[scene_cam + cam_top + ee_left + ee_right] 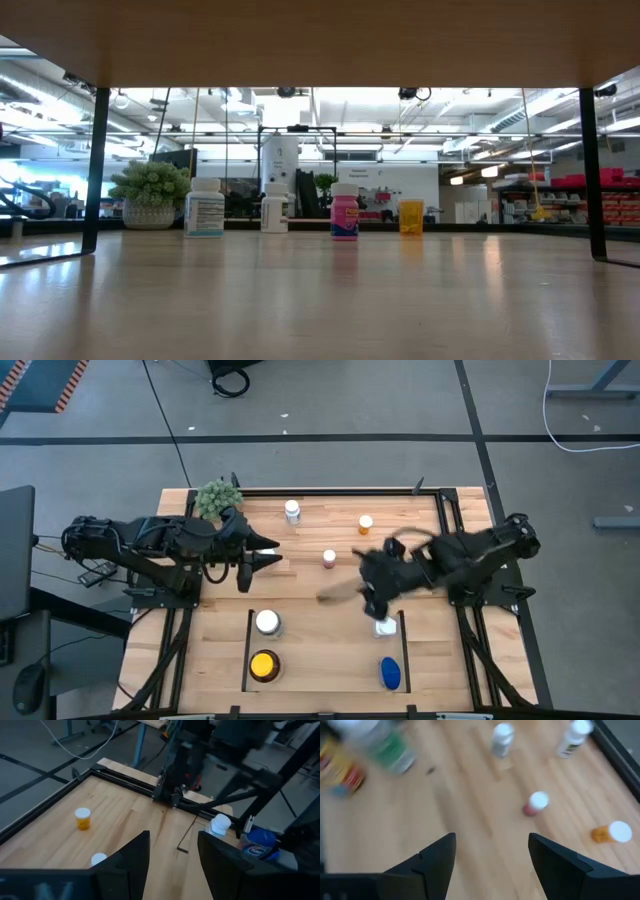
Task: Pick and place medicine bottles onto shelf by color
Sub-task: Put the pink pill bottle on the shelf
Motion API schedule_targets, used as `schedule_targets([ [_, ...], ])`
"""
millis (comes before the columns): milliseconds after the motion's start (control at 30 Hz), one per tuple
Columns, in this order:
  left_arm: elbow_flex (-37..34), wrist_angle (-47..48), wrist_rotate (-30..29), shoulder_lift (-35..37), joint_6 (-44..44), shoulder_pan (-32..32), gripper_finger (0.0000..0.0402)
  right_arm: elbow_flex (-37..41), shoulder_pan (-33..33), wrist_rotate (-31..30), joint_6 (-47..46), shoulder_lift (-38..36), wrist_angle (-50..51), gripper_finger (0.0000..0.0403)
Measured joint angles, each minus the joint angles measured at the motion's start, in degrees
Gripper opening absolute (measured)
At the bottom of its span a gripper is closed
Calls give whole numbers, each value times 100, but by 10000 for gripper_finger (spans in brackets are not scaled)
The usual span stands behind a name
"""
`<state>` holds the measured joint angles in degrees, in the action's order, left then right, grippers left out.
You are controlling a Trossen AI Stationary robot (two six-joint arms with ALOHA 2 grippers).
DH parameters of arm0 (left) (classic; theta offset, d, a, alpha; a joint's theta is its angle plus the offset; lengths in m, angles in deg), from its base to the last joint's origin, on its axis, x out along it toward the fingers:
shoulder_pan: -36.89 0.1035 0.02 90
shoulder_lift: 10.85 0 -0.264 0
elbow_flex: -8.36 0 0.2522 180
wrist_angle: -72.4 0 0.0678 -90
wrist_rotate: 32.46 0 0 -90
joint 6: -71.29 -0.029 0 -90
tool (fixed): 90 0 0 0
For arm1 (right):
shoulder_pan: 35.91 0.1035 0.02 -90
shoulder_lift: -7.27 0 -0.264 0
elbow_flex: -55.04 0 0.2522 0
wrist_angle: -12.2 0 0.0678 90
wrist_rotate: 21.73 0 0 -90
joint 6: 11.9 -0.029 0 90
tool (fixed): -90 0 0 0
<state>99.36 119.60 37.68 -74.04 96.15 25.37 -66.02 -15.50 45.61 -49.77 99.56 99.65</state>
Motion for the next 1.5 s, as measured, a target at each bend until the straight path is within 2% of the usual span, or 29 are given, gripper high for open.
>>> schedule_targets([
  [167, 0, 296, 1, 129, 34, 296, 172, -7, -1007, 310, 310, 83, -656, 257],
  [367, 0, 960, 42, 302, 304, 620, 172, 2, -1573, 748, 1187, 782, -1187, 264],
  [567, 0, 1351, 195, 520, 464, 663, 172, 9, -1832, 1108, 1858, 1696, -871, 296],
  [700, 0, 1463, 190, 602, 546, 664, 172, 9, -2265, 1508, 2079, 2082, -734, 318],
  [967, 0, 1478, 192, 635, 1055, 653, 172, 7, -3082, 2362, 2502, 2533, -963, 324],
  [1167, 0, 1498, 117, 626, 987, 658, 172, 24, -3120, 2280, 2735, 2621, -926, 324],
  [1500, 0, 1491, -50, 624, 930, 659, 172, 824, -3116, 2264, 2581, 2621, -1410, 324],
])
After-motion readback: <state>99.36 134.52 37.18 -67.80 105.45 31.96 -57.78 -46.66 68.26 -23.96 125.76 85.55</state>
